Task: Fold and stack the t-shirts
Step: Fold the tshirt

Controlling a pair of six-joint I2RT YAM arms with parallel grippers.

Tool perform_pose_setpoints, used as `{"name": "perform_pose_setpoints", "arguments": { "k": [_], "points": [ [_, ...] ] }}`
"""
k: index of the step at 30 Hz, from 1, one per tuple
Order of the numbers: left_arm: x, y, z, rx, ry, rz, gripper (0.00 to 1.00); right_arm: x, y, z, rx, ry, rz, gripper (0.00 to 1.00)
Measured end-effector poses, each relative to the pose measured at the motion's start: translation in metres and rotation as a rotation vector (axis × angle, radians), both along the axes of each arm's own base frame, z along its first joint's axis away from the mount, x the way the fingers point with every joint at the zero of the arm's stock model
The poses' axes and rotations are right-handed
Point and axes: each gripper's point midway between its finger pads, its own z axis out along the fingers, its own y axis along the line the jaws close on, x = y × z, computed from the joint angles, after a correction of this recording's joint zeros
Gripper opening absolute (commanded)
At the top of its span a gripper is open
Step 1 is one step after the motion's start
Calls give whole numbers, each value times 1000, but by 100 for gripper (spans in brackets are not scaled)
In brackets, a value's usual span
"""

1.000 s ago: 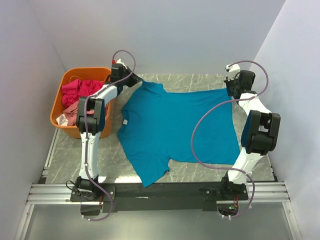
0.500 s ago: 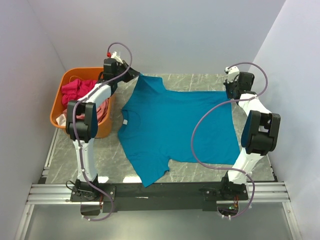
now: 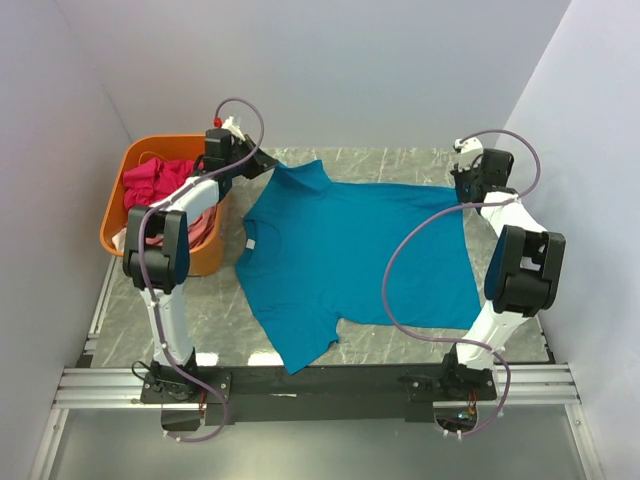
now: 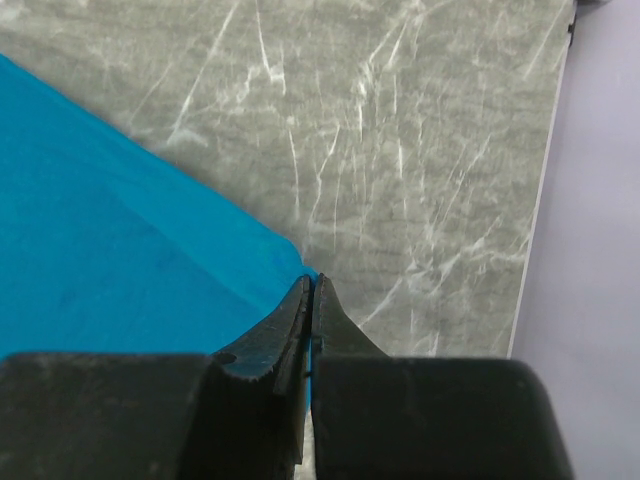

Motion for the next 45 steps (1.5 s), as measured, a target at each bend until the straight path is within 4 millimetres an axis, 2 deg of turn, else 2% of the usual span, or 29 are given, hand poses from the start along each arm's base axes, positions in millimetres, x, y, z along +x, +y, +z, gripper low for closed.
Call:
{"name": "perform_pose_setpoints", "arguments": {
  "k": [10, 21, 33, 45],
  "points": [
    [-29, 2, 32, -8, -54, -21, 0, -10, -7, -10, 22, 24, -6, 0],
    [-56, 8, 24, 20, -40, -31, 1, -12, -6, -12, 45, 26, 6, 0],
    [-71, 12, 44, 42, -94, -33, 0, -20, -15, -16, 63, 35, -6, 0],
    [-84, 14, 45, 46, -85, -35, 0, -21, -17, -16, 65, 34, -1, 0]
  ]
}}
